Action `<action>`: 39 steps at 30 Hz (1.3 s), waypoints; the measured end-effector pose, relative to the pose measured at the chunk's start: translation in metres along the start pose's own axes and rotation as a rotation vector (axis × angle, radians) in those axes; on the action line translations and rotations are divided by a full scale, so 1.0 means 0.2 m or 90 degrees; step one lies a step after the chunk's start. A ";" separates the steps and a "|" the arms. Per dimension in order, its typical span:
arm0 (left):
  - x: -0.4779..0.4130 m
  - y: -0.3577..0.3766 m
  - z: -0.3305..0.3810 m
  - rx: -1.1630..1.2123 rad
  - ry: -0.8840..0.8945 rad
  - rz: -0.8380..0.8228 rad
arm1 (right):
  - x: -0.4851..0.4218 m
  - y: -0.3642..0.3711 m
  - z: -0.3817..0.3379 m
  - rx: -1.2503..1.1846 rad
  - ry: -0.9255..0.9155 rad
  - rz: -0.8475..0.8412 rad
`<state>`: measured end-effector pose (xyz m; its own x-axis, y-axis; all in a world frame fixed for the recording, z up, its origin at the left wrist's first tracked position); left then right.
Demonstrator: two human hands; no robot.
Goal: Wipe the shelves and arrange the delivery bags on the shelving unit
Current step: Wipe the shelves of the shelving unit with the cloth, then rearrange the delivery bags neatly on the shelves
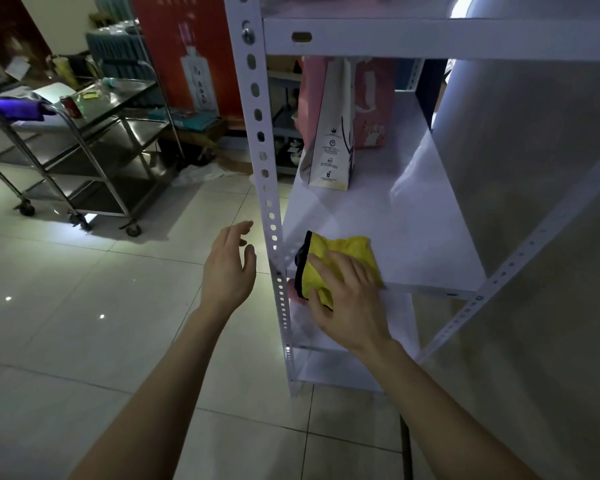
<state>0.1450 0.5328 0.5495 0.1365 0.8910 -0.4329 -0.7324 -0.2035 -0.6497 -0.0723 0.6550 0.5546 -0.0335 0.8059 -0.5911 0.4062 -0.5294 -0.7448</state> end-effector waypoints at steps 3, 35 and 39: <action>-0.02 -0.04 -0.12 -0.028 0.008 -0.073 | 0.03 0.01 -0.12 -0.064 -0.004 -0.005; -0.85 -0.68 -1.70 -0.309 0.198 -0.551 | -0.89 1.46 -0.74 0.046 0.296 -0.443; -1.28 -0.63 -1.83 -0.328 0.218 -0.572 | -1.23 1.69 -0.63 0.038 0.327 -0.427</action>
<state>0.4456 0.1823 0.5132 0.7185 0.6560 0.2314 0.0839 0.2484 -0.9650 0.1878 0.3109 0.4867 0.1741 0.9671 0.1855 0.3983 0.1032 -0.9114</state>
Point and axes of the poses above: each hand's wrist, its own x-axis away from the middle knuckle, its own y-axis out of the palm, z = x × y, the point moved 2 cm from there along -x, towards the middle knuckle, and after that the axes turned 1 degree about -z, right-handed, at the moved point
